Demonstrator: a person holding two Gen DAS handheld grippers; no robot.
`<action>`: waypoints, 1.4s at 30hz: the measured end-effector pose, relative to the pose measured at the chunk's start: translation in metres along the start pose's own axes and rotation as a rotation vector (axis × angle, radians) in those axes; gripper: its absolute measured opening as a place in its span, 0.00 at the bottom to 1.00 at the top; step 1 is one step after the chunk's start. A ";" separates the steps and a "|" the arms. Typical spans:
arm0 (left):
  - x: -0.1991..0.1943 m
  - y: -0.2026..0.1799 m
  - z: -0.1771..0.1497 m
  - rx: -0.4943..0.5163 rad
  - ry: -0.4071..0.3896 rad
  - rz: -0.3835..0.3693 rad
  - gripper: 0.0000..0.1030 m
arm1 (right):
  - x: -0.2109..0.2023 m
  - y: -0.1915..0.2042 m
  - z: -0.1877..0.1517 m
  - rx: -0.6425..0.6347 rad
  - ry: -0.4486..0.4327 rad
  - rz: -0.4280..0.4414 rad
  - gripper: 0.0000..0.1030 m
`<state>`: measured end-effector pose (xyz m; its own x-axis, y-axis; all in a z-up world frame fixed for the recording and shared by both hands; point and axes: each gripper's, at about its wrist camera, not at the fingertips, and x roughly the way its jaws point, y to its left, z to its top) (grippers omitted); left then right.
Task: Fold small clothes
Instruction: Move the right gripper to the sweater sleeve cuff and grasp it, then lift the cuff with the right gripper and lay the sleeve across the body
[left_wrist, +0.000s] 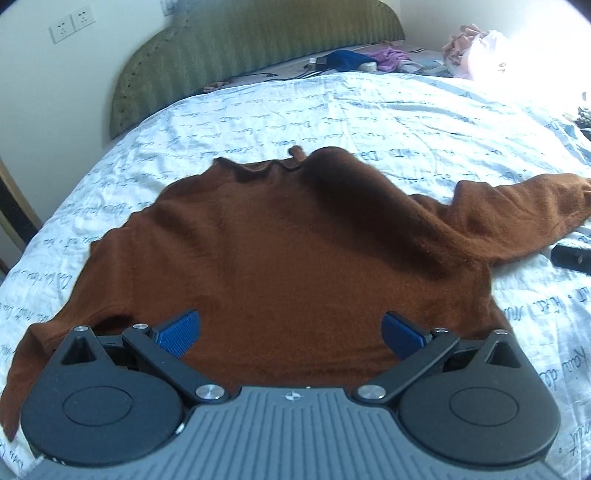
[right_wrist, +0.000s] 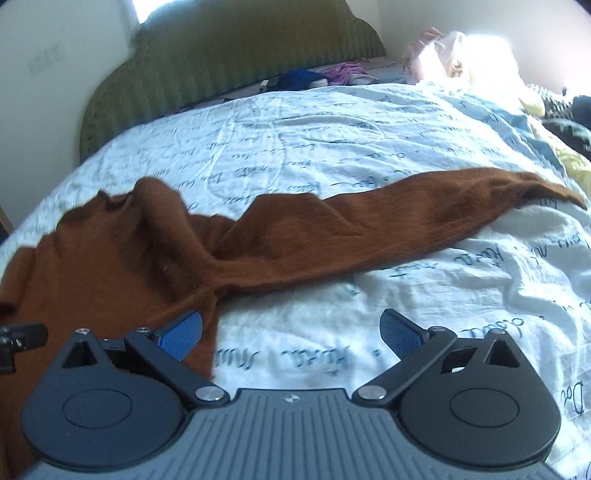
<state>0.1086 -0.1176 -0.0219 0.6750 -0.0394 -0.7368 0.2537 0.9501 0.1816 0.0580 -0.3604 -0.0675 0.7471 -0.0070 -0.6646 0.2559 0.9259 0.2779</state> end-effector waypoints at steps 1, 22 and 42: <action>0.003 -0.003 0.002 0.007 -0.002 -0.022 1.00 | -0.001 -0.020 0.007 0.045 -0.004 -0.012 1.00; 0.070 -0.024 0.017 -0.073 0.157 -0.164 1.00 | 0.035 -0.291 0.097 0.605 -0.079 -0.002 0.83; 0.046 0.024 0.020 -0.130 0.108 0.052 1.00 | -0.005 -0.161 0.132 0.328 -0.226 0.095 0.08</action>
<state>0.1599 -0.1026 -0.0383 0.6048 0.0380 -0.7955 0.1238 0.9822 0.1411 0.0940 -0.5593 -0.0178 0.8837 -0.0436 -0.4661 0.3337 0.7569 0.5618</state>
